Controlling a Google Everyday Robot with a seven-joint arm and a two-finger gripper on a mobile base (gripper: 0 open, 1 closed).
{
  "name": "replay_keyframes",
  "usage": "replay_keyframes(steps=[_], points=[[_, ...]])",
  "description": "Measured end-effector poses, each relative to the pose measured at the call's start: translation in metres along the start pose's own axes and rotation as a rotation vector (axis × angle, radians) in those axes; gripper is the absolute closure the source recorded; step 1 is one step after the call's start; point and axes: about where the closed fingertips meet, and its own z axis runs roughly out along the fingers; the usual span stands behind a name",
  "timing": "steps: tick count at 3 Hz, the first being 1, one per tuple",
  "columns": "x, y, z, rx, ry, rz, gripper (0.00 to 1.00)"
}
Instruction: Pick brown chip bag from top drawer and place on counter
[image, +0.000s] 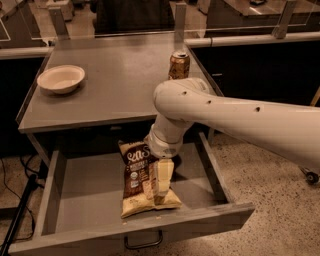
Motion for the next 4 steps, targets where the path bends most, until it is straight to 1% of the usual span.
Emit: replay_keyframes(steps=[2,3,4], points=[[0.011,0.001,0.043,-0.035,-0.036,0.001,0.0],[0.011,0.001,0.043,-0.036,-0.036,0.001,0.19],[0.011,0.001,0.043,-0.036,-0.036,0.001,0.42]])
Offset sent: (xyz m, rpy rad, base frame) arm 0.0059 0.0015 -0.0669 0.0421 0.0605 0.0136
